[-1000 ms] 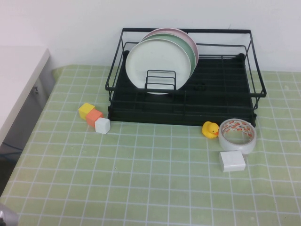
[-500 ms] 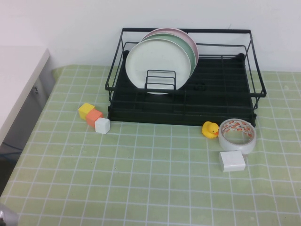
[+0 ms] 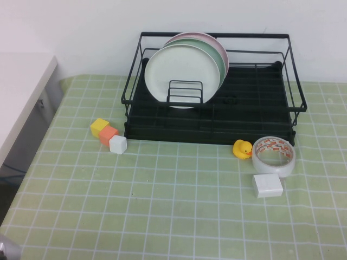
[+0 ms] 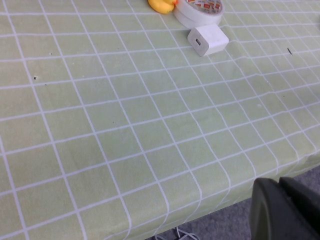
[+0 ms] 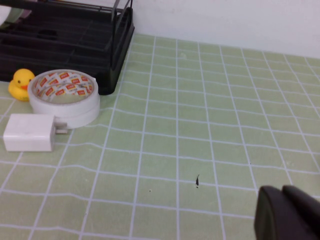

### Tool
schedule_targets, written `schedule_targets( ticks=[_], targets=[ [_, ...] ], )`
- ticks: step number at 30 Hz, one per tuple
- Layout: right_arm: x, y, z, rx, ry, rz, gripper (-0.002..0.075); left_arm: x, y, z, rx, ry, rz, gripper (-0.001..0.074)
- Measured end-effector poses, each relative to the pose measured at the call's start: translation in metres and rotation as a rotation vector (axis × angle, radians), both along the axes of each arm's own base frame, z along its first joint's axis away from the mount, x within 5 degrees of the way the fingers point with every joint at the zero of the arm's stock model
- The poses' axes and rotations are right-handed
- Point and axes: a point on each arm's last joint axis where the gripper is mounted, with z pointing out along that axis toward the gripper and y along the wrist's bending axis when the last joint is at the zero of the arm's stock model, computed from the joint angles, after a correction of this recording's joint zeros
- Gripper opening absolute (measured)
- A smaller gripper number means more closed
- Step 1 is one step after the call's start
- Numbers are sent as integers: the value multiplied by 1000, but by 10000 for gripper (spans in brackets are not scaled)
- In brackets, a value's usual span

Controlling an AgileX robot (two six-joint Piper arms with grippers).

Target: Place plate on rack

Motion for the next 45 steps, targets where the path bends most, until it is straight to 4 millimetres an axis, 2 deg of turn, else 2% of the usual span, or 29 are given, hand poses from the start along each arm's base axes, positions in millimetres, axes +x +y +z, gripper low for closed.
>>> schedule_targets(
  ticks=[8,16,23,28,45],
  targets=[
    [0,0,0,0,0,0,0,1,3,-1,9,-30,32,-1],
    [0,0,0,0,0,0,0,-3,32,-5,4,-181,381,-1],
    [0,0,0,0,2,0,0,-17,54,-35,-19,-277,610,-1],
    [0,0,0,0,4,0,-1,-21,58,-59,57,-305,614,-1],
    [0,0,0,0,5,0,-1,-22,57,-63,161,-320,574,-1]
  ],
)
